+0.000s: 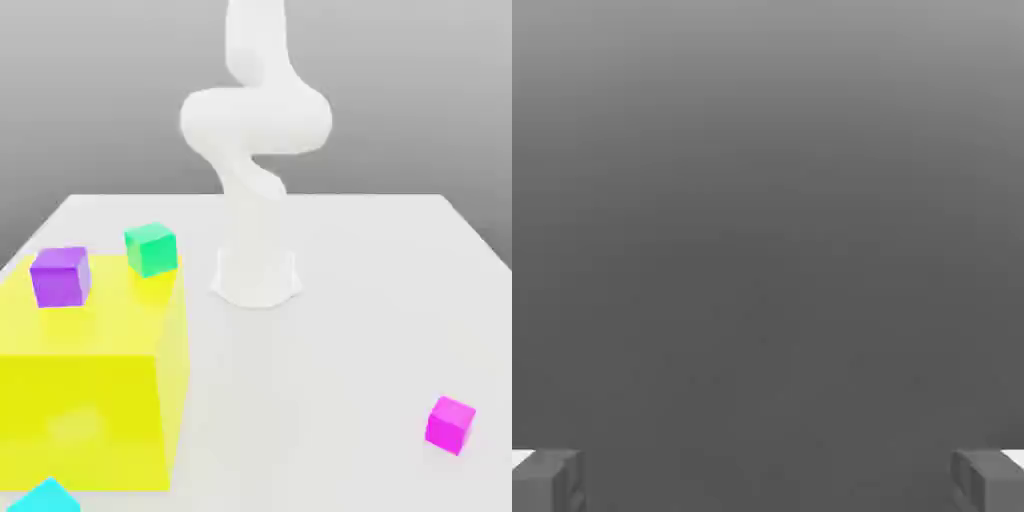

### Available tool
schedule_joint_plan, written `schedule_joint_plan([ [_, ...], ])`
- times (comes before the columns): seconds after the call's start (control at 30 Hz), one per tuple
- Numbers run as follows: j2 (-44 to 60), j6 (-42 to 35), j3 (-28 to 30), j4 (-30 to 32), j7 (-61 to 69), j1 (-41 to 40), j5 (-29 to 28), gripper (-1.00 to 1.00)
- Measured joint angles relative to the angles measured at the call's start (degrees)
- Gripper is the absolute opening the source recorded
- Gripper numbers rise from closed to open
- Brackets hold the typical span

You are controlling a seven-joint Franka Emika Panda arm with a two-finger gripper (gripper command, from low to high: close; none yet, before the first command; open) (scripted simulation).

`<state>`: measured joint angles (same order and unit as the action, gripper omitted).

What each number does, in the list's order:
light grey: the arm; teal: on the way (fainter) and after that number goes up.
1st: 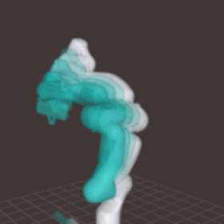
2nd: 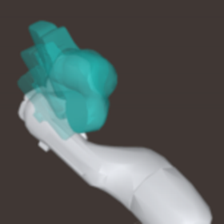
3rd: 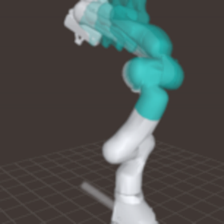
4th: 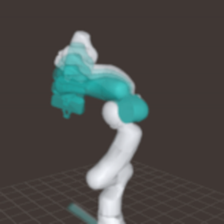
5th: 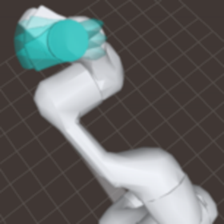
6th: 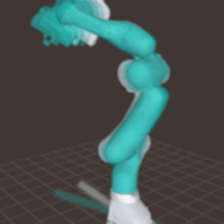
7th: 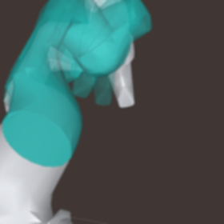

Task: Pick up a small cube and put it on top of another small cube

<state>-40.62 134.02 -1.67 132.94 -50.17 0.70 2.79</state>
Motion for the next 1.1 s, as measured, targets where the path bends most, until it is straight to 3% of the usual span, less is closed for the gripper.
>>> schedule_joint_plan([
  [0.23, 14.65, 6.3, -6.89, 3.27, -13.82, 1.58, 5.96, 0.0],
  [0.47, 29.01, 12.8, -15.44, 6.57, -31.46, 2.66, 6.01, 0.0],
  [0.67, 42.01, 18.65, -19.1, 9.5, -52.14, 7.19, -1.73, 0.0],
  [0.83, 52.89, 23.16, -15.9, 11.52, -71.41, 13.66, -11.78, 0.0],
  [1.0, 63.24, 30.47, -9.34, 9.81, -78.46, 19.6, -18.64, 0.0],
  [1.03, 64.59, 31.52, -8.43, 9.5, -79.01, 20.38, -19.29, -1.0],
  [1.1, 64.59, 31.54, -8.43, 9.5, -79.02, 20.38, -19.29, -1.0],
])
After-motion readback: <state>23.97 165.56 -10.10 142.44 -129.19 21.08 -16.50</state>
